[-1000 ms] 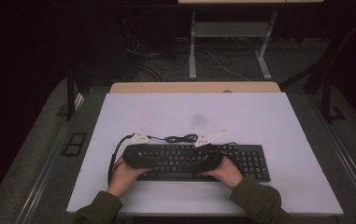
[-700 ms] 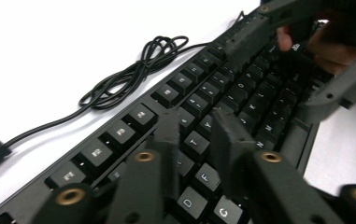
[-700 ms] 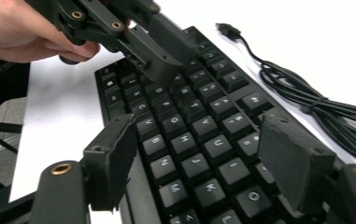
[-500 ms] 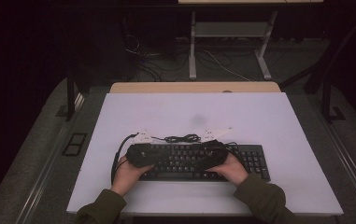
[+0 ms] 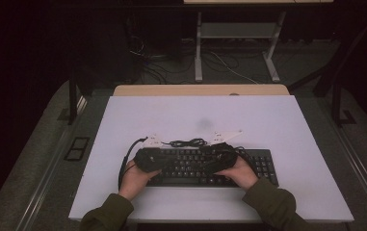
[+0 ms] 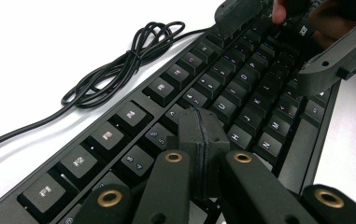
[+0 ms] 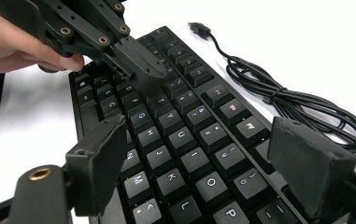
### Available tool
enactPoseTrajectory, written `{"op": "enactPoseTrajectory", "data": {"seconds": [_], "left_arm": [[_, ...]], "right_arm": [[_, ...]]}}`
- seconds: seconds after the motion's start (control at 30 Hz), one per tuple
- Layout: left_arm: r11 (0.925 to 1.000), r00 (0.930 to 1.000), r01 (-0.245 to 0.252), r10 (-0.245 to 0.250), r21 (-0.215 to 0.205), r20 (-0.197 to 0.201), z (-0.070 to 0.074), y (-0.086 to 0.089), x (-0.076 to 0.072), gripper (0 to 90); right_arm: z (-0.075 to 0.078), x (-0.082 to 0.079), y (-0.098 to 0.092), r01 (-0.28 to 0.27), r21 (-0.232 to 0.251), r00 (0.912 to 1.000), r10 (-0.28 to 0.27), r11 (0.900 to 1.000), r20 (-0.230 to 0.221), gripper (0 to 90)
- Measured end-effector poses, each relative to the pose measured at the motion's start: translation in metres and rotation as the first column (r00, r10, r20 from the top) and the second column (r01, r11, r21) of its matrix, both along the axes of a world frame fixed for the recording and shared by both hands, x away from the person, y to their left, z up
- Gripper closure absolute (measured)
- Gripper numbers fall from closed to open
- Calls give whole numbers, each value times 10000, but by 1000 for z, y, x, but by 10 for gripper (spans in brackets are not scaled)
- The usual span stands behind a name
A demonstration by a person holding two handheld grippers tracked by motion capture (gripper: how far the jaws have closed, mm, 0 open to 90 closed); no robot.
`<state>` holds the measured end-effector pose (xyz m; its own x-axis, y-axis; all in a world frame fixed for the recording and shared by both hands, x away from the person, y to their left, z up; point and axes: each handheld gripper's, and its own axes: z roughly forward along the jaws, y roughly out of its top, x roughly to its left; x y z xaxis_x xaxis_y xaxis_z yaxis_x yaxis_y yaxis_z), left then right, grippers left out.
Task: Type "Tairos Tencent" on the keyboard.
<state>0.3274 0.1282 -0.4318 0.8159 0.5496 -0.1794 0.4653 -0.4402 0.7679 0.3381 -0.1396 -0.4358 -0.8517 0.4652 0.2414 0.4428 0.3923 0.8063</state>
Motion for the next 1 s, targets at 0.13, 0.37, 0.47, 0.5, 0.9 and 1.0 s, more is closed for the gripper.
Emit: {"op": "enactPoseTrajectory", "data": {"seconds": [0.13, 0.37, 0.47, 0.5, 0.9, 1.0], "left_arm": [[9998, 9999, 112, -112, 170, -18, -3, -4, 0, 891], [9996, 9999, 165, -165, 234, -12, -5, -7, 1, 891], [9996, 9998, 152, -149, 243, -124, -7, -8, 1, 891], [9995, 9998, 184, -182, 252, -113, -7, -8, 2, 891], [9999, 9999, 82, -81, 121, -62, -5, -7, -1, 878], [9999, 9999, 89, -89, 82, -89, -4, -6, -3, 864]], "right_arm": [[0, 0, 0, 35, 4, 10000, -35, 10000, 36, 195], [0, 0, 0, 51, 1, 10000, -51, 10000, 42, 195], [0, 0, 0, 67, 15, 10000, -67, 10000, 38, 195], [0, 0, 0, 77, 23, 10000, -77, 10000, 48, 195], [3, 1, -2, 122, 154, 9999, -124, 9998, 108, 195], [3, 0, -4, 181, 210, 9998, -183, 9996, 90, 195]]}}
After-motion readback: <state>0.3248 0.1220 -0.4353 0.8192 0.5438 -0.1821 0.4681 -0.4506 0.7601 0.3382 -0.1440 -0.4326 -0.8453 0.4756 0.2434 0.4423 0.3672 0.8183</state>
